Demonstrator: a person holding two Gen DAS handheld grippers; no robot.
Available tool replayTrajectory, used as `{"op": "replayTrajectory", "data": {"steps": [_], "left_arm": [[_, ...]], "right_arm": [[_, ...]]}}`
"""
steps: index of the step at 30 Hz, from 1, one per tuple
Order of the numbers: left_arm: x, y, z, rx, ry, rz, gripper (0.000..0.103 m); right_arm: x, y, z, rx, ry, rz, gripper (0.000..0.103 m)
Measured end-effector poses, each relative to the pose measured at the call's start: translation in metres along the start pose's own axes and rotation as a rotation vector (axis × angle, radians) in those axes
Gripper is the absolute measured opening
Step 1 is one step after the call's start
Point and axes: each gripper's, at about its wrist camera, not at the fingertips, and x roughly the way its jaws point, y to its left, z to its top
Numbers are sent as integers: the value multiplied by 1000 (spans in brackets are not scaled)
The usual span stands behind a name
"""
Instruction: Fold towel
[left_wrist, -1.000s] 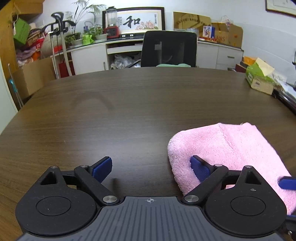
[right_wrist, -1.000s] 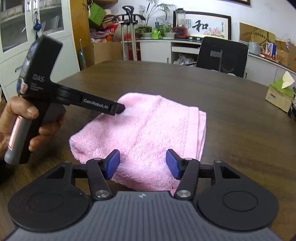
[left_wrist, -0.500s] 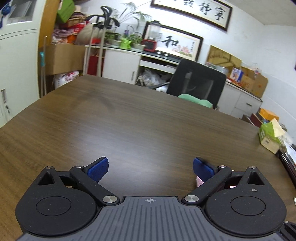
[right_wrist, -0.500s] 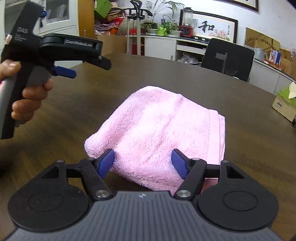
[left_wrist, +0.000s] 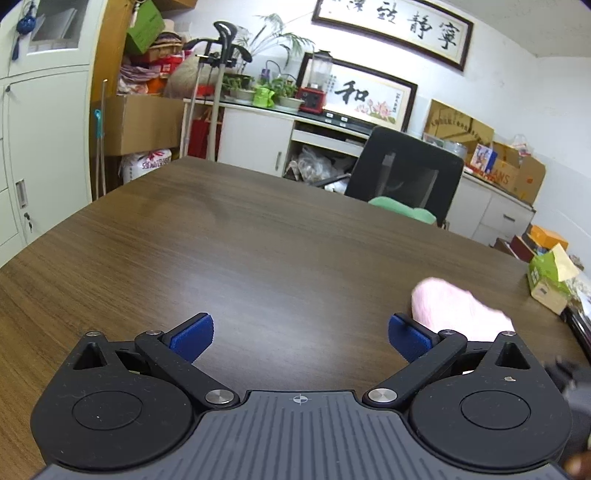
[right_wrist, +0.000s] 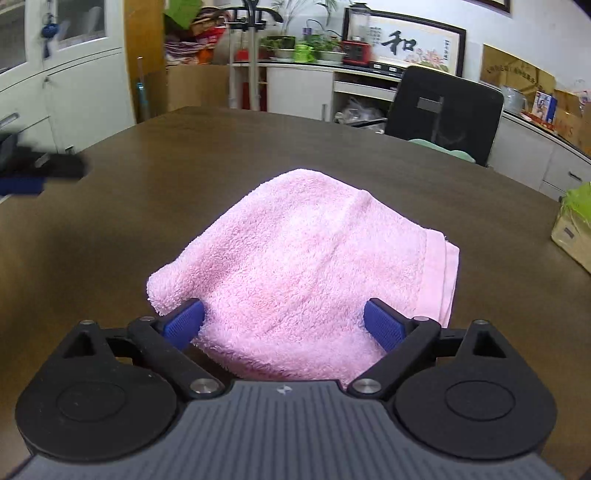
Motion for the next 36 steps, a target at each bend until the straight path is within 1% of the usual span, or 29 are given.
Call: {"op": "replayTrajectory", "data": {"steps": [2, 5, 6, 7, 9, 12, 15, 16, 18, 20, 21, 23, 26, 32, 36], "left_arm": [[0, -5, -3, 28, -8, 8, 103], [1, -13, -9, 76, -11, 17, 103], [2, -16, -12, 94, -8, 19, 103], [3, -20, -15, 115, -6, 20, 103], [5, -28, -21, 161, -2, 26, 103], [7, -39, -31, 224, 12, 17, 103], [8, -50, -40, 264, 33, 8, 103], [8, -53, -42, 276, 39, 6, 103], [9, -62, -49, 317, 45, 10, 103], [9, -68, -55, 336, 49, 19, 103], [9, -70, -57, 345, 52, 23, 103], [10, -74, -61, 339, 61, 33, 103], [10, -79, -64, 321, 95, 20, 103], [10, -75, -64, 297, 107, 14, 103], [9, -72, -65, 266, 116, 17, 103]], "right_arm": [[0, -3, 0, 19, -27, 10, 94], [-20, -4, -14, 61, -124, 12, 94], [-35, -3, -24, 78, -163, 2, 95], [-38, -4, -24, 83, -172, -3, 95], [-58, -4, -34, 113, -214, -82, 100], [-70, -10, -44, 131, -242, -192, 101], [-73, -24, -56, 159, -199, -262, 102], [-73, -32, -60, 191, -174, -272, 102], [-72, -43, -63, 237, -144, -264, 102], [-73, -53, -67, 284, -117, -255, 102], [-71, -54, -68, 286, -103, -259, 102], [-67, -58, -69, 287, -64, -282, 102], [-70, -55, -72, 280, -46, -301, 102], [-71, -46, -77, 235, -10, -291, 102], [-74, -39, -78, 220, -5, -283, 102]]}}
